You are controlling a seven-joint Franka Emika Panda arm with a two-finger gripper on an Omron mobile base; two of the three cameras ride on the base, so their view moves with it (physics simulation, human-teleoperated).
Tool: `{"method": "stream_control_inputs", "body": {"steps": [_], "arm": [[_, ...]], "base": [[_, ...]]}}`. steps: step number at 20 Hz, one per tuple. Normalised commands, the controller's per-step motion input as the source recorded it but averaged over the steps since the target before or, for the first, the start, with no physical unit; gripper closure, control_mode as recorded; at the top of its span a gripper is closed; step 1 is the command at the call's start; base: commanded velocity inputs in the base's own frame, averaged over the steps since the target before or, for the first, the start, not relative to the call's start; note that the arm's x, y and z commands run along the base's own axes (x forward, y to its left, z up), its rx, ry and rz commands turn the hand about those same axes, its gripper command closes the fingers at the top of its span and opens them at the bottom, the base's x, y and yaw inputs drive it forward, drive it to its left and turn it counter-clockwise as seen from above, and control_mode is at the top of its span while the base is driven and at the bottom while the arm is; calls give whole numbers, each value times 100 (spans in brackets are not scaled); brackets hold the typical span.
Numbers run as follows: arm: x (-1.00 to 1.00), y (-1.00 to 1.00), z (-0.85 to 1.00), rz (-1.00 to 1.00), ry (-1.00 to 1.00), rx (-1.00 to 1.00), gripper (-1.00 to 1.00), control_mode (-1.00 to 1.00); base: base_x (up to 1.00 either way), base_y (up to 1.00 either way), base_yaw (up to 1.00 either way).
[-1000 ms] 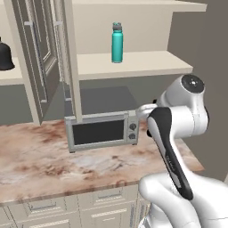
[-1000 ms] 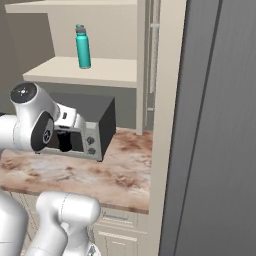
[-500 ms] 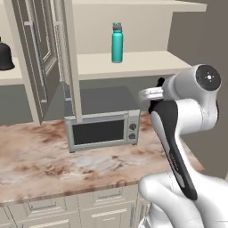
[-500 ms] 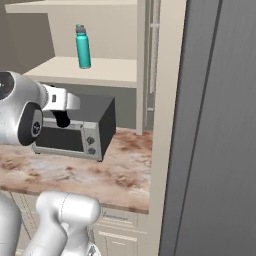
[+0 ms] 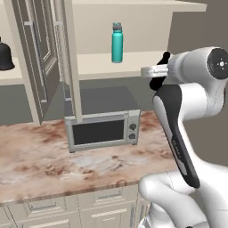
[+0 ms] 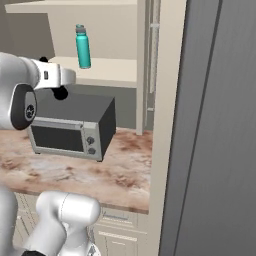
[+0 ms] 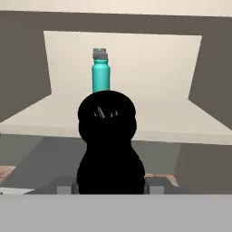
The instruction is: Sort all alcoholic drinks to one cabinet, and non-alcoholic drinks to the other.
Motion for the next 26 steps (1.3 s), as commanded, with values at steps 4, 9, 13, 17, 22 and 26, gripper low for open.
{"method": "stream_control_inputs", "body": {"steps": [4, 9, 13, 17, 22, 26], "arm": [[38, -3, 42, 0, -3, 0, 100, -100], [74, -7, 0, 0, 0, 0, 100, -100], [62, -11, 0, 0, 0, 0, 100, -100], [59, -11, 0, 0, -1, 0, 100, -100], [64, -15, 0, 0, 0, 0, 100, -100], [66, -22, 0, 0, 0, 0, 100, -100]], "base": [[0, 0, 0], [0, 0, 0], [0, 0, 0], [0, 0, 0], [0, 0, 0], [0, 0, 0]]}}
